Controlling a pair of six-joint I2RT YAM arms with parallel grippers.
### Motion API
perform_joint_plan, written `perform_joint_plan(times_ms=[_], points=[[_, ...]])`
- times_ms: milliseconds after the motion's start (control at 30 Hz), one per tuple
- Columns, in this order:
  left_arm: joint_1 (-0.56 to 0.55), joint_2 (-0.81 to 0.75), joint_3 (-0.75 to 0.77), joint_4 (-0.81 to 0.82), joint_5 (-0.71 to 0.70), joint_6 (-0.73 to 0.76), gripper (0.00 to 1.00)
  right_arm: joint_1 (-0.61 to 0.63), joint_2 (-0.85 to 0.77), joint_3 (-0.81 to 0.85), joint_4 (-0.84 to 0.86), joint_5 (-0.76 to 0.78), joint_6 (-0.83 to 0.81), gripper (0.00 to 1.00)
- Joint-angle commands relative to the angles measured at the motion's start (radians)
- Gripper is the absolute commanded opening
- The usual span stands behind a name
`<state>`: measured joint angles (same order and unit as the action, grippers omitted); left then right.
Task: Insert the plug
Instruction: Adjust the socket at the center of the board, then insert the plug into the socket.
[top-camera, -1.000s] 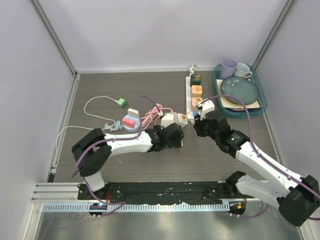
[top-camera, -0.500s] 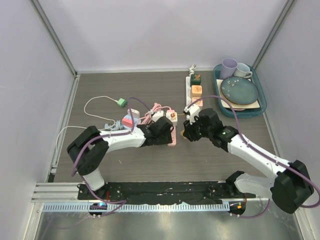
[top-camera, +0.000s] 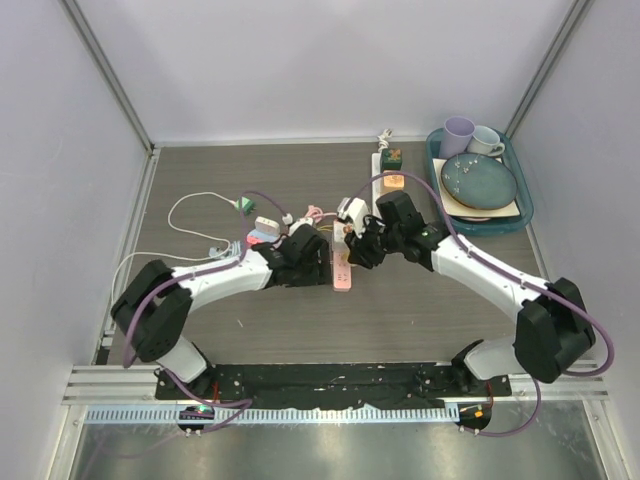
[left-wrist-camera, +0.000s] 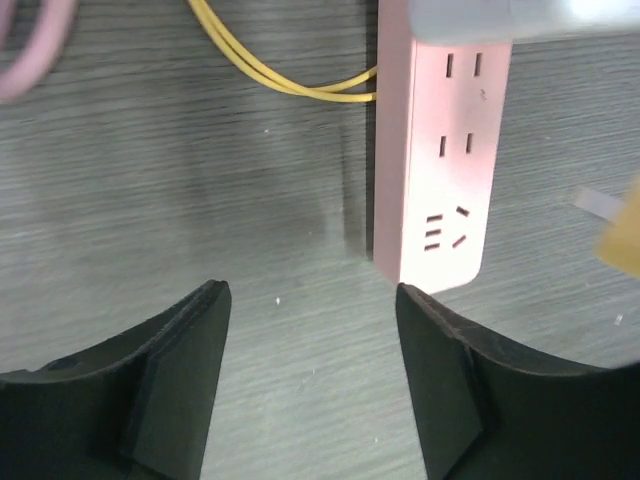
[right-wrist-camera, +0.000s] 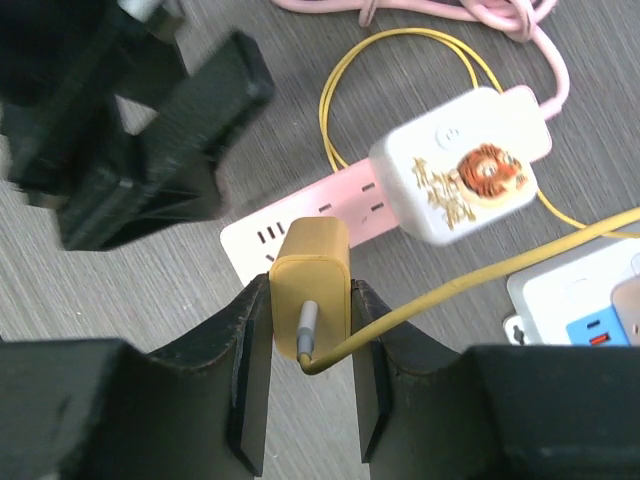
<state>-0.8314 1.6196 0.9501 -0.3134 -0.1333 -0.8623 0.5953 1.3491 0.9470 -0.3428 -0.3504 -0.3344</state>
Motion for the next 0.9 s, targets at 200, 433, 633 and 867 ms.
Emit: perform_joint_plan(times_ms=[200,433,633,867], points=[[0.144,-0.432,0.062,-0.257,-0.130,0.175,0.79,0.004,0.185,0.259,-0.225,-0.081,-0.313,0.01],[0.331,-0.609,0.124,-0.336,-0.189,0.403,0.85,0.003,0.254,0.263,-0.279,-0.068,-0.367,0.01],[0.376,-0.667,0.027,-0.234,-0.281,0.491,0.85,0.008,0.278,0.263,-0.280,-0.073,-0.371,0.01],[0.394,-0.722,-0.074,-0.151,-0.364,0.522,0.86,0.011,0.286,0.243,-0.236,-0.058,-0.382,0.01]])
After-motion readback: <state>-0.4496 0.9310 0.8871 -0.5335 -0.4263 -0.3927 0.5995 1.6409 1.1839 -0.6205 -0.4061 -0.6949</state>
